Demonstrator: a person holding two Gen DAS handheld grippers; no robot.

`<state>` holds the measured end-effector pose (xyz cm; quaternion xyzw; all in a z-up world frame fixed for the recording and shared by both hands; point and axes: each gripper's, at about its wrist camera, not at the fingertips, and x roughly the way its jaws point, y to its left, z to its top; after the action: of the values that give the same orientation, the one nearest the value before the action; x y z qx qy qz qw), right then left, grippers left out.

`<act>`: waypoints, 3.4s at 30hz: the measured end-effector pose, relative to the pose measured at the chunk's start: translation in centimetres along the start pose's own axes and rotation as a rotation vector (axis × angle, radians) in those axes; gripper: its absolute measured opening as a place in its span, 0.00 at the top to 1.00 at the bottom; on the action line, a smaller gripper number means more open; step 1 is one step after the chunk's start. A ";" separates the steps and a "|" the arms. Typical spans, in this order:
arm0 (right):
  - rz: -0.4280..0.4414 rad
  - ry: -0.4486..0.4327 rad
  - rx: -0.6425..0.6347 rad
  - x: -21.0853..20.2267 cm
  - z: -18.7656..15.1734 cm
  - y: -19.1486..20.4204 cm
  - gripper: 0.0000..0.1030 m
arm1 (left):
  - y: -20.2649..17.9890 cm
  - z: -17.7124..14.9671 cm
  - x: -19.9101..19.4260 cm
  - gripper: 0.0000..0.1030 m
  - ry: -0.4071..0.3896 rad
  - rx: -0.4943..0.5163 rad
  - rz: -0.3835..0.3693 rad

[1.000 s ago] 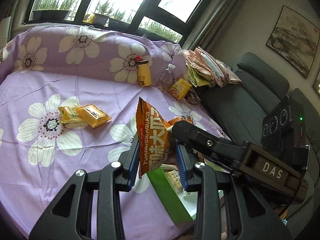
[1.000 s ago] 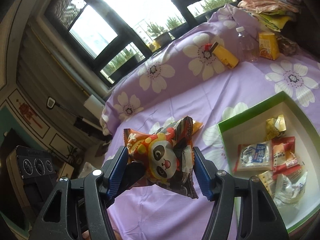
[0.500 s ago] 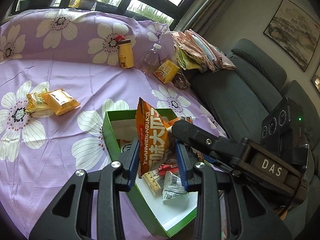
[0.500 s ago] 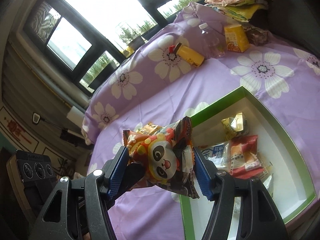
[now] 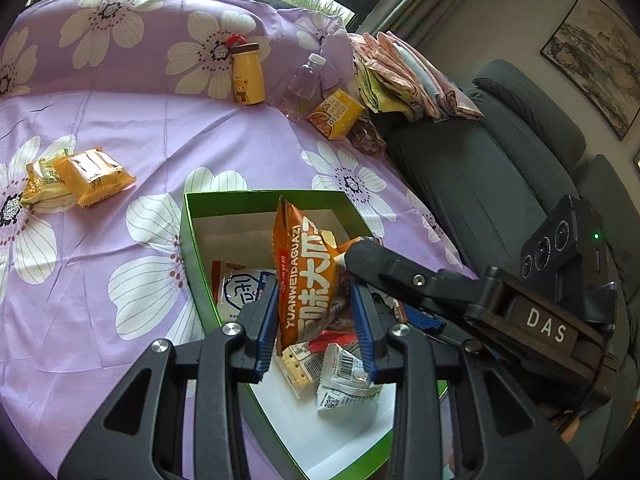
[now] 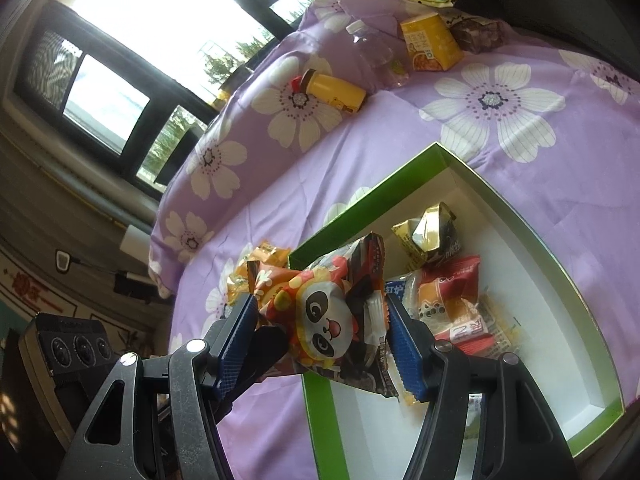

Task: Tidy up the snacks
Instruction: 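Carry the panda-print packet with the right gripper over the green box, then lower the panda-print packet into the box and open the right gripper, then move the right gripper back to the yellow cake packet, then close the right gripper on the yellow cake packet and lift it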

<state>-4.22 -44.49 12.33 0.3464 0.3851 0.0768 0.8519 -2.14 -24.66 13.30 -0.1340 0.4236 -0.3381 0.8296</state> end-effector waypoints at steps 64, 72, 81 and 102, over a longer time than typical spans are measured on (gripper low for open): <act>-0.086 -0.167 -0.133 -0.8 -0.7 3.1 0.22 | 4.6 -0.1 -5.6 0.17 -0.109 -0.032 0.099; -0.024 -0.080 -0.259 2.3 -2.8 7.6 0.18 | 14.0 -1.2 -10.9 0.14 -0.145 -0.024 0.314; -0.144 0.096 -0.405 12.5 -3.3 13.8 0.18 | 25.2 -2.4 -12.4 0.15 -0.125 -0.263 0.385; -0.407 0.329 -0.705 31.6 -0.2 17.7 0.39 | 27.4 -1.4 -14.4 0.15 -0.154 -0.315 0.396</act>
<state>19.87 -18.57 4.71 -0.0652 0.5265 0.0882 0.8431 3.02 5.32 7.33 -0.2014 0.4246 -0.0880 0.8783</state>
